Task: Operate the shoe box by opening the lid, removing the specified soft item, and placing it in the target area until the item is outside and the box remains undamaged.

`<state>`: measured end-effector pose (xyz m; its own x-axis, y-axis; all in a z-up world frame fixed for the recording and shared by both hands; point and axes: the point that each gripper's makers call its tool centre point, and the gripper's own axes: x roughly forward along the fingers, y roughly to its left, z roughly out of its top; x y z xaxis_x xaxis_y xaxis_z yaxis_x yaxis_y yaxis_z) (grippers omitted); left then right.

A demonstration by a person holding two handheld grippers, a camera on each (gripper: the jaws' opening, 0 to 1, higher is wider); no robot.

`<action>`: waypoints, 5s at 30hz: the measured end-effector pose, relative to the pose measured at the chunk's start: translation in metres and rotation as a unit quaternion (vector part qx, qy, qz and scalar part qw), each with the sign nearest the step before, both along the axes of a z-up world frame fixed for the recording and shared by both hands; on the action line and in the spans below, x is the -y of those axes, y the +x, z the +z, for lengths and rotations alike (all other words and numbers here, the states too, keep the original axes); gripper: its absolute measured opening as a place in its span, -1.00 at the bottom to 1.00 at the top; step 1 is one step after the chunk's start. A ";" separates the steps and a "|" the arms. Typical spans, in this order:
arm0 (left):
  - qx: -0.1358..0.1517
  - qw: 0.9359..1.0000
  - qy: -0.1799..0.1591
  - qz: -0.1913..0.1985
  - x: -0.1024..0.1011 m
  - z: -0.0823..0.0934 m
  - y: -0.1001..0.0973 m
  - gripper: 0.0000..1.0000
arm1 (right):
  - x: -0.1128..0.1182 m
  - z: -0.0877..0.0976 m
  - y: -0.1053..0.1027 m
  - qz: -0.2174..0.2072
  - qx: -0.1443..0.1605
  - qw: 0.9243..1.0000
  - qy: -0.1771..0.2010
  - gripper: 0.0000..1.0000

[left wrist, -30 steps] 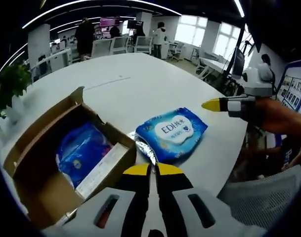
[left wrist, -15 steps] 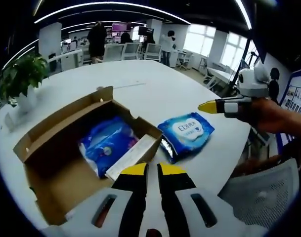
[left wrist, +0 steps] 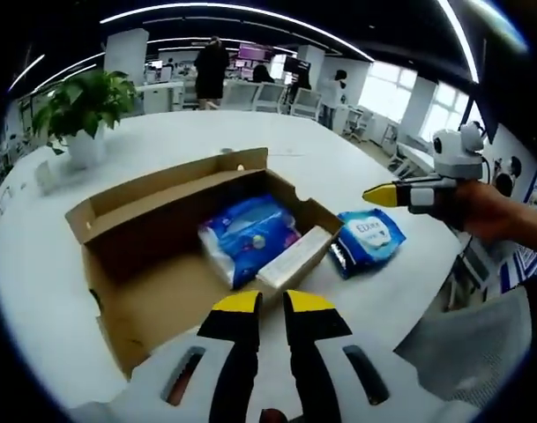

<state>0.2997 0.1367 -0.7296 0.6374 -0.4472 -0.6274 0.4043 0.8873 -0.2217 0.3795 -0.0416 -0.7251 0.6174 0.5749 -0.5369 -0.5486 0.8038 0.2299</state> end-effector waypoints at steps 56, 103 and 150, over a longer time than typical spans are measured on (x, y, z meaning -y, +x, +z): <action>-0.004 0.998 0.010 0.070 -0.044 0.000 -0.019 -0.76 | -0.128 -0.033 -0.011 0.219 0.008 0.969 -0.116 -0.44; -0.007 0.997 -0.010 0.079 -0.033 -0.010 -0.029 -0.74 | -0.126 -0.038 -0.048 0.244 0.008 0.965 -0.096 -0.60; -0.013 0.991 -0.068 0.113 -0.042 -0.008 -0.029 -0.74 | -0.139 -0.118 0.023 0.456 -0.014 0.819 -0.348 0.14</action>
